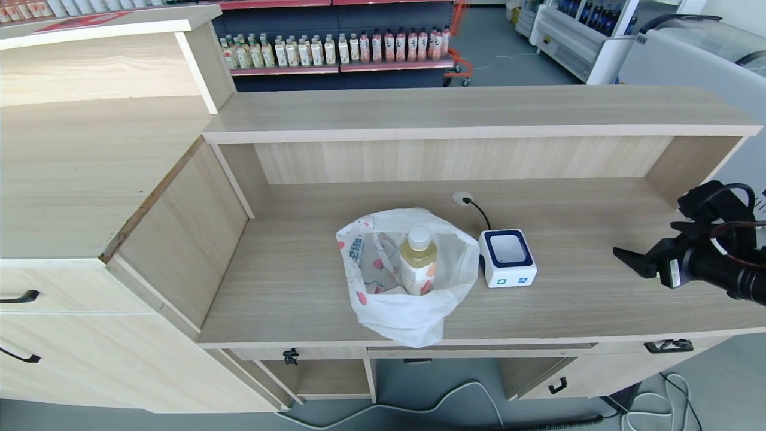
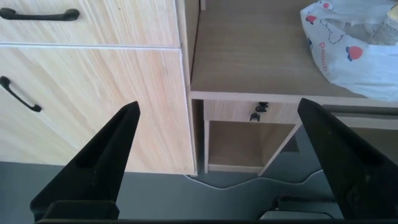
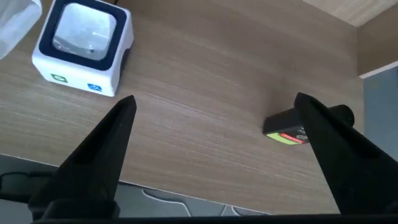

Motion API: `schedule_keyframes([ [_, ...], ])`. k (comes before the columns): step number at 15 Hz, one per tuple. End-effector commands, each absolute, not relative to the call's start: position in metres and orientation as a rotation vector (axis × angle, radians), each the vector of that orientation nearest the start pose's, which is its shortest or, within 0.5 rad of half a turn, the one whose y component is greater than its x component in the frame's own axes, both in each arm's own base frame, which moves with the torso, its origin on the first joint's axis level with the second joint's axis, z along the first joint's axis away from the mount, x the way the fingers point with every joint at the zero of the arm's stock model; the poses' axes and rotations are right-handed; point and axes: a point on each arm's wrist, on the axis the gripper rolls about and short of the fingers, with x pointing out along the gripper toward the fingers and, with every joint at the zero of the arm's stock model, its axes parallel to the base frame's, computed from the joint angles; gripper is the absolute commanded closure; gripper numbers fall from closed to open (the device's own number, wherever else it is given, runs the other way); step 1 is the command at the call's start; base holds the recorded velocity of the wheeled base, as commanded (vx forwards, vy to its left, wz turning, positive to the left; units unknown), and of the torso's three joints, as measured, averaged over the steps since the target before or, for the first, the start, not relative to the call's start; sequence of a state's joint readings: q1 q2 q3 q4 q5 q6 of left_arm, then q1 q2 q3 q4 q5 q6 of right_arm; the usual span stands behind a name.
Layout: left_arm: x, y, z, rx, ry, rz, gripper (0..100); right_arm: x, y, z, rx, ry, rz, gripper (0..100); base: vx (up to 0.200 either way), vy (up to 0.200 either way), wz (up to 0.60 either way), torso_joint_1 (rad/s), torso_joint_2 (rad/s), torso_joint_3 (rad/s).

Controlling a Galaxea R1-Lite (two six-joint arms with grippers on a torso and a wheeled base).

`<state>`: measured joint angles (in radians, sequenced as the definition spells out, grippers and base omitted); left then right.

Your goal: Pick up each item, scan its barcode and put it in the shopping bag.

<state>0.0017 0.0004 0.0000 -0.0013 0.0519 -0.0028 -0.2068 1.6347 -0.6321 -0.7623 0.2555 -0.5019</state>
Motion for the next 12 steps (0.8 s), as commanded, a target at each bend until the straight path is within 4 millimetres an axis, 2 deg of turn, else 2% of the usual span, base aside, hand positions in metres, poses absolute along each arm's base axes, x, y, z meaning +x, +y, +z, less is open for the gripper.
schedule_keyframes([
  [1,-0.023,0.001,0.076,-0.003,-0.002,0.054,0,0.276,-0.060,0.164,-0.445,0.241,0.077,0,0.000,-0.200,0.00,-0.007,-0.01,0.007],
  [4,-0.023,0.001,0.076,-0.003,-0.002,0.054,0,0.277,-0.061,0.162,-0.453,0.264,0.082,0,0.000,-0.200,0.00,0.004,0.00,0.001],
  [6,-0.023,0.001,0.076,-0.003,0.000,0.052,0,0.278,-0.071,0.163,-0.510,0.313,0.068,0,0.000,-0.200,0.00,0.002,0.00,0.002],
  [10,-0.023,0.001,0.076,-0.003,0.000,0.052,0,0.295,-0.086,0.162,-0.564,0.365,0.005,0,0.000,-0.200,0.00,0.004,0.00,0.004],
  [12,-0.023,0.001,0.076,-0.003,-0.002,0.052,0,0.293,-0.085,0.160,-0.552,0.419,0.020,0,0.000,-0.200,0.00,0.005,0.00,-0.002],
])
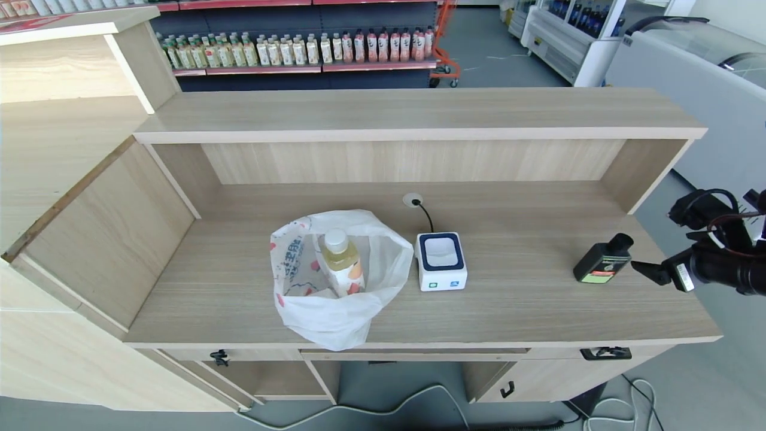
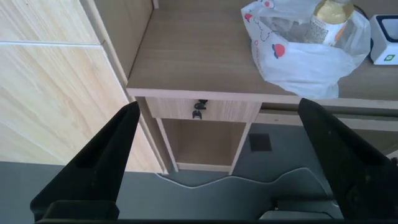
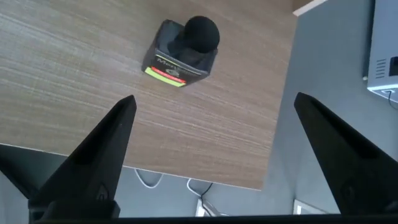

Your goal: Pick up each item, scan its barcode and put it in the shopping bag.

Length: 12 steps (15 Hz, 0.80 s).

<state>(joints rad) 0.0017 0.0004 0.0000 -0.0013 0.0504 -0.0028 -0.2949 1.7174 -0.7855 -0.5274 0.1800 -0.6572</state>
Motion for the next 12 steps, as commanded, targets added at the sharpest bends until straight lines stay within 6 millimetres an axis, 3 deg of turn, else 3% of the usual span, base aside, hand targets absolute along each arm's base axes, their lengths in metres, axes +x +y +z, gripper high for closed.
schedule_keyframes([
  [1,-0.023,0.001,0.076,-0.003,-0.002,0.052,0,0.290,-0.084,0.159,-0.558,0.457,0.036,0,0.000,-0.200,0.00,0.002,0.00,0.002],
  [8,-0.023,0.001,0.076,-0.003,0.000,0.052,0,0.290,-0.088,0.156,-0.633,0.481,0.054,0,0.000,-0.200,0.00,0.001,0.00,0.003],
  [12,-0.023,0.001,0.076,-0.003,-0.002,0.054,0,0.301,-0.074,0.146,-0.619,0.488,0.128,0,0.000,-0.200,0.00,-0.001,0.00,0.000],
])
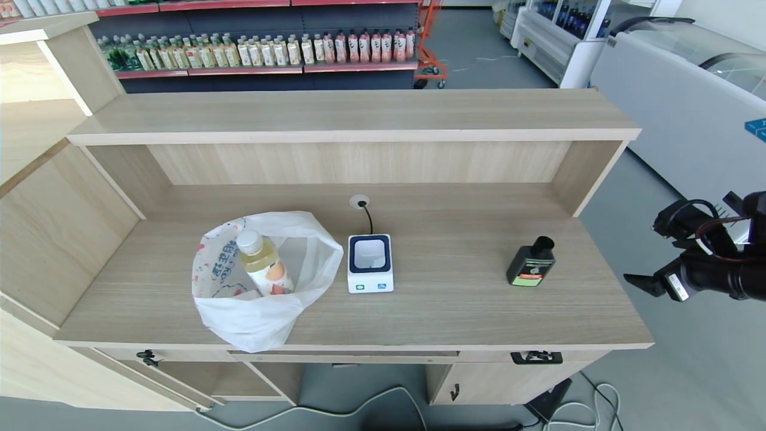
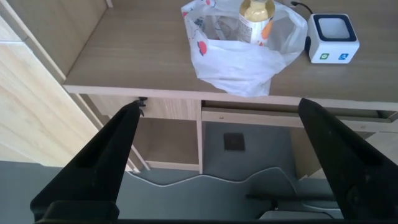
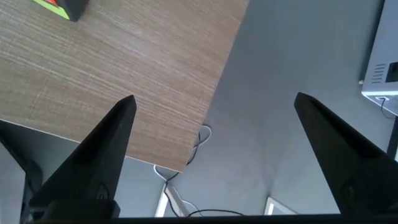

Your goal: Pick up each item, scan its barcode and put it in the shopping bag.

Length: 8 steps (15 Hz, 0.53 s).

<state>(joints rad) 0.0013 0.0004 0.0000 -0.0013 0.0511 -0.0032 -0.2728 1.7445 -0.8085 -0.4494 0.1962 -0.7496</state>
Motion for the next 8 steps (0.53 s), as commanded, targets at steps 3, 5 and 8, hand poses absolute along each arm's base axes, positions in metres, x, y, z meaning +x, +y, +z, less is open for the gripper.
schedule_keyframes([
  [3,-0.023,0.001,0.076,-0.006,-0.002,0.054,0,0.316,-0.059,0.137,-0.590,0.467,0.236,0,0.000,0.000,0.00,0.000,0.00,0.000],
  [5,-0.023,0.001,0.076,-0.006,-0.002,0.054,0,0.334,-0.045,0.128,-0.570,0.432,0.365,0,0.000,0.000,0.00,0.000,0.00,0.000],
  [8,-0.023,0.001,0.076,-0.006,-0.002,0.054,0,0.349,-0.038,0.122,-0.561,0.406,0.444,0,0.000,0.000,0.00,0.000,0.00,0.000],
])
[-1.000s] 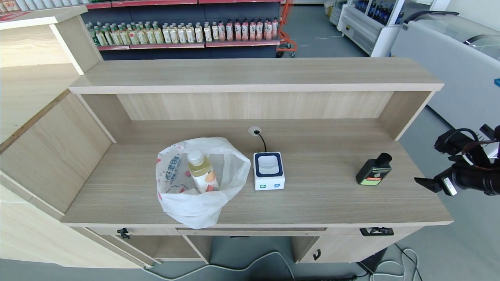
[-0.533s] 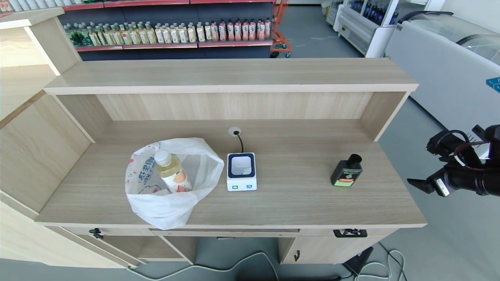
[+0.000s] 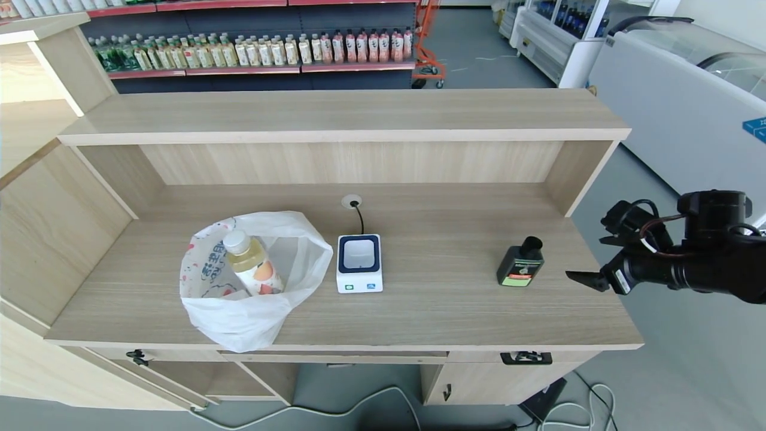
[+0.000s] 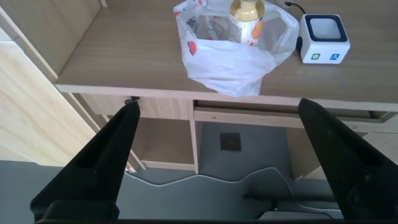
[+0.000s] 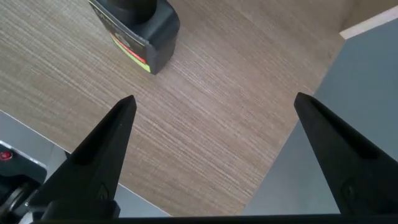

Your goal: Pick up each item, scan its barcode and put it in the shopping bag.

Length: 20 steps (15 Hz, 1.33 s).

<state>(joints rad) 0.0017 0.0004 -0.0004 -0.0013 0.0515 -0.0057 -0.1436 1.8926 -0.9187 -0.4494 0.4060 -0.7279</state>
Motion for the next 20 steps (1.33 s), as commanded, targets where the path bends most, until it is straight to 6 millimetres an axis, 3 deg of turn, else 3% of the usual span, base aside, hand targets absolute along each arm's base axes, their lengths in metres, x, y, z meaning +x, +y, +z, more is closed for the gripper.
schedule_keyframes([
  [1,-0.023,0.001,0.076,-0.006,-0.002,0.054,0,0.352,-0.038,0.118,-0.558,0.411,0.452,0,0.000,0.000,0.00,0.000,0.00,0.000],
  [5,-0.023,0.001,0.076,-0.006,-0.002,0.054,0,0.362,-0.024,0.106,-0.541,0.398,0.550,0,0.000,0.000,0.00,0.000,0.00,0.000],
  [10,-0.023,0.001,0.076,-0.006,-0.002,0.054,0,0.391,0.002,0.091,-0.583,0.317,0.593,0,0.000,0.000,0.00,0.000,0.00,0.000],
  [17,-0.023,0.001,0.076,-0.006,-0.002,0.054,0,0.402,0.021,0.074,-0.667,0.290,0.666,0,0.000,0.000,0.00,0.000,0.00,0.000],
  [18,-0.023,0.001,0.076,-0.006,-0.002,0.054,0,0.405,0.021,0.073,-0.675,0.286,0.661,100,0.000,0.000,0.00,0.000,0.00,0.000],
  [20,-0.023,0.001,0.076,-0.006,-0.002,0.054,0,0.407,0.021,0.072,-0.675,0.288,0.661,100,0.000,0.000,0.00,0.000,0.00,0.000],
])
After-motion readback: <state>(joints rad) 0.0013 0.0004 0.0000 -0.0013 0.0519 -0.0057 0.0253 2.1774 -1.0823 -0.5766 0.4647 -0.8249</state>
